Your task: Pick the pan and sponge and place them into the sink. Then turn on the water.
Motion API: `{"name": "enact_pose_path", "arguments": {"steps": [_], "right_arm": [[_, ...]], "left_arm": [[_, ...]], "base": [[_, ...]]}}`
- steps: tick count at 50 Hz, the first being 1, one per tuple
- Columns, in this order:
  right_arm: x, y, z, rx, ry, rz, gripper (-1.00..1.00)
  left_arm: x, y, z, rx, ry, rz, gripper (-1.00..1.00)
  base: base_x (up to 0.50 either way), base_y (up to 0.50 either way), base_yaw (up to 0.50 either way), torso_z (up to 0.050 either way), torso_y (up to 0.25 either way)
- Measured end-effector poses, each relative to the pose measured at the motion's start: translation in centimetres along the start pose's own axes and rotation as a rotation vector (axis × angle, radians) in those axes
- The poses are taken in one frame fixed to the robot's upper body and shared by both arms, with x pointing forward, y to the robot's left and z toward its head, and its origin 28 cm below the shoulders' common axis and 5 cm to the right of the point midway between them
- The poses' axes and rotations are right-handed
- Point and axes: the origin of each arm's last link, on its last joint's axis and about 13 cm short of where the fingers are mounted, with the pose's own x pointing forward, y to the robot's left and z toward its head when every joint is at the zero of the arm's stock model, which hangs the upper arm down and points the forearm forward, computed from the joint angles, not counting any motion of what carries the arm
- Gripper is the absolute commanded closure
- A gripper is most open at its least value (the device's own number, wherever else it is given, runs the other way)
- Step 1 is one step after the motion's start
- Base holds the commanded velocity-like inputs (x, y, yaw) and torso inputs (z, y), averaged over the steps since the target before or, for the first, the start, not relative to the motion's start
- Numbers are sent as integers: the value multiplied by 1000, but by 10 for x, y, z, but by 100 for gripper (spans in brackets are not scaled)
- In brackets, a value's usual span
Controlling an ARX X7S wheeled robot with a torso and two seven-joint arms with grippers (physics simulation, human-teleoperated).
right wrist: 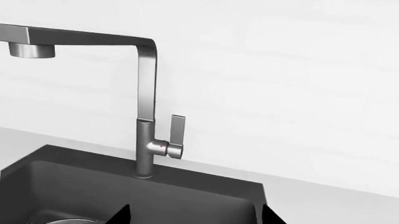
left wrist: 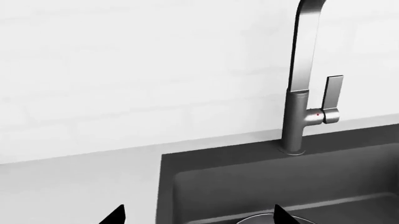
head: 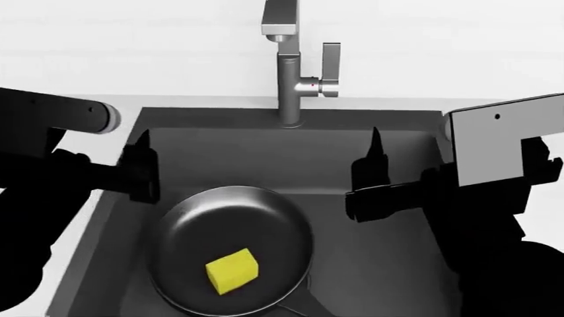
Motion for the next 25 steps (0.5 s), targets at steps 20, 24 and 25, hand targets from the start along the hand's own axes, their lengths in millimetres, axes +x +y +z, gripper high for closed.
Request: {"name": "enact_pose_path", "arguments": {"steps": [20,24,25], "right_arm": [[2,2,0,-23,9,-1,-100],[3,2,0,-28,11,0,-100],[3,2,0,-29,11,0,-100]], "left_arm": [[0,3,-2,-4,9,15,-100],[1,3,-3,-4,12,18,-100],[2,3,-3,-4,13,18,-100]], "base": [[0,-56,0,0,0],[10,0,0,0,0],[43,0,0,0,0]]}}
